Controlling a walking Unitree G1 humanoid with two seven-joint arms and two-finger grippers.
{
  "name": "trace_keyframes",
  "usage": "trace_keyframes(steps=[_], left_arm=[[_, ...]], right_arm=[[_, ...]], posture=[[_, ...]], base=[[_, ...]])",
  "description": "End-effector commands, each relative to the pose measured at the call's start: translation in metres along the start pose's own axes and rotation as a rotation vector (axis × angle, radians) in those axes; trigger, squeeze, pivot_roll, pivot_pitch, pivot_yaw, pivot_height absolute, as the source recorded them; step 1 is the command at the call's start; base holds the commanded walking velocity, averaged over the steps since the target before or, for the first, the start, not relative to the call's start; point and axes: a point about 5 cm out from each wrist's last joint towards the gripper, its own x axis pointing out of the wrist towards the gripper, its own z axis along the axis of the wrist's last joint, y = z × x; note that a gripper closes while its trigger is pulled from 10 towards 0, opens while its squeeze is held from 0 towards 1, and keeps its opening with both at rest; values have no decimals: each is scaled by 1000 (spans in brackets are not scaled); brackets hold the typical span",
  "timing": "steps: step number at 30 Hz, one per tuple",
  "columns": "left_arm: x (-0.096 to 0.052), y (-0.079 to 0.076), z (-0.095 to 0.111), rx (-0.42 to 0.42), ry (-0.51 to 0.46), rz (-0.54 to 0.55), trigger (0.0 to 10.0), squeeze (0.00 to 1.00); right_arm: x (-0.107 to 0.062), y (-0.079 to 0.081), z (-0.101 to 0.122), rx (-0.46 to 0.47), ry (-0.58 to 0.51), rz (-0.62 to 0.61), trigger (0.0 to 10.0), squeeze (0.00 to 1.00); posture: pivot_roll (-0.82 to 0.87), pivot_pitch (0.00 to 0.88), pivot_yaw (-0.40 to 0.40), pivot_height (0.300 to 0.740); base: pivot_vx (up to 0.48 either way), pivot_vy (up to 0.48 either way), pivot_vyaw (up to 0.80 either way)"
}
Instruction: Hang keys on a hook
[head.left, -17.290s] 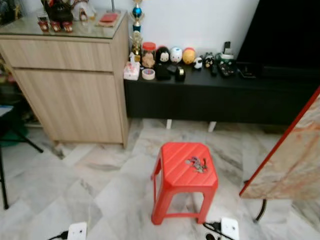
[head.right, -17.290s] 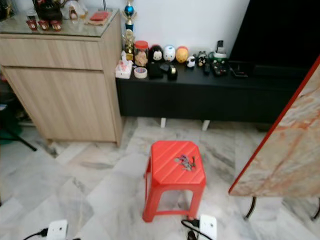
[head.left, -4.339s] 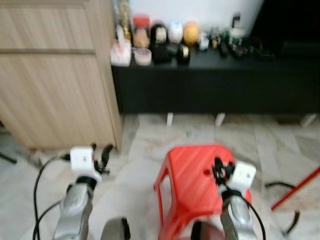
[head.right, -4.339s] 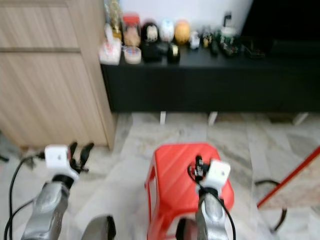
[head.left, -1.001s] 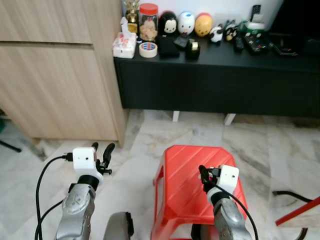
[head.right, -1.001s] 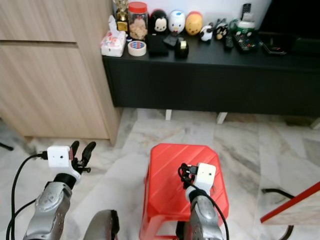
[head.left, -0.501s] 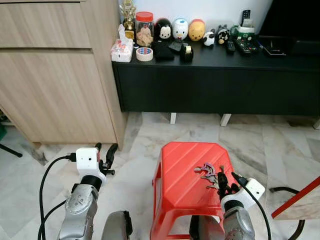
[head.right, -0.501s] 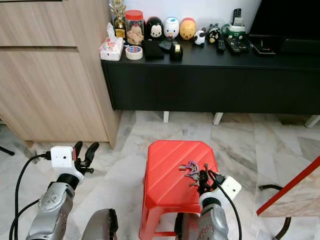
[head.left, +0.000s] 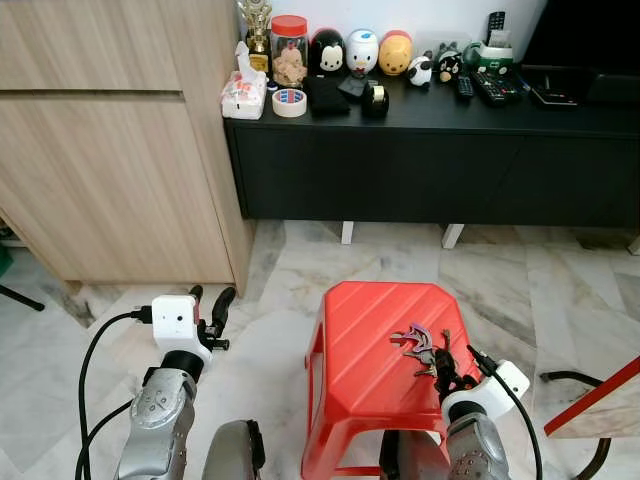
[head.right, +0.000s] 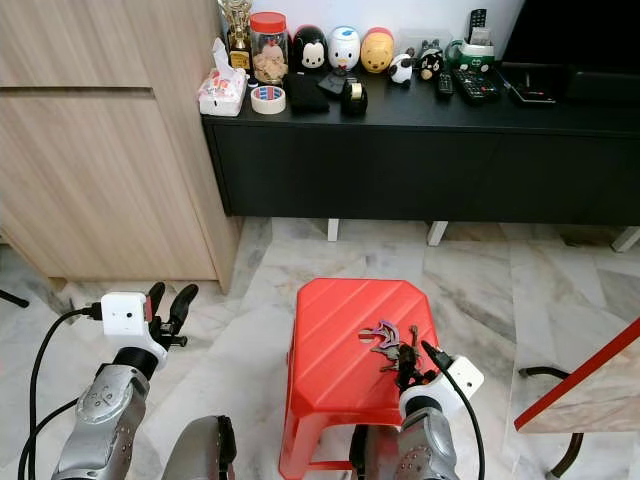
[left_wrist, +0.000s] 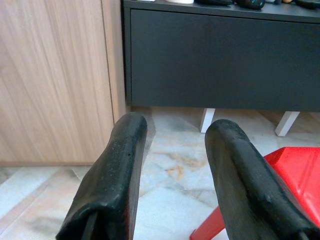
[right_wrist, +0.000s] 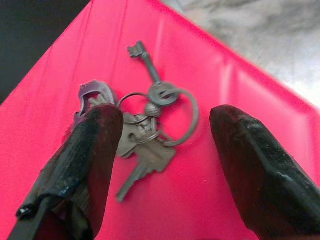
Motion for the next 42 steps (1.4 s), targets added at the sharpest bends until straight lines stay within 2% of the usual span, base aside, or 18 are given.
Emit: trace_keyframes(steps=[1, 4, 12, 13, 19, 21, 25, 27, 42], left_arm=[[-3, -1, -4, 17, 20, -10, 10000, 0], [-3, -1, -4, 17, 21, -12, 10000, 0], [-5, -1, -5, 23, 24, -14, 10000, 0], [-5, -1, -5, 24, 24, -16, 10000, 0], [-5, -2, -5, 32, 24, -20, 10000, 0], [-5, -1, -5, 36, 25, -21, 10000, 0], [-5, -1, -5, 36, 25, -22, 10000, 0], [-5, -2, -5, 37, 24, -22, 10000, 0], [-6, -2, -7, 37, 32, -19, 10000, 0]], right_arm=[[1, -1, -2, 23, 21, -6, 10000, 0], [3, 2, -4, 45, 54, -2, 10000, 0], [4, 2, -7, 36, 82, -11, 10000, 0], [4, 2, -7, 41, 84, -9, 0, 0], [4, 3, -7, 57, 75, -3, 0, 0], [4, 4, -8, 23, 72, 6, 0, 0], [4, 6, -8, 22, 68, 18, 0, 0], [5, 8, -5, -22, 48, 18, 0, 0], [6, 13, -3, -10, 34, 46, 0, 0]], posture=[[110, 78, -55, 587], [114, 78, -54, 587], [117, 82, -53, 587], [117, 82, -53, 587], [118, 84, -53, 587], [116, 83, -52, 587], [117, 81, -51, 587], [117, 81, -51, 587], [119, 82, -54, 587]], base=[[0, 0, 0], [0, 0, 0], [0, 0, 0], [0, 0, 0], [0, 0, 0], [0, 0, 0], [0, 0, 0], [0, 0, 0], [0, 0, 0]])
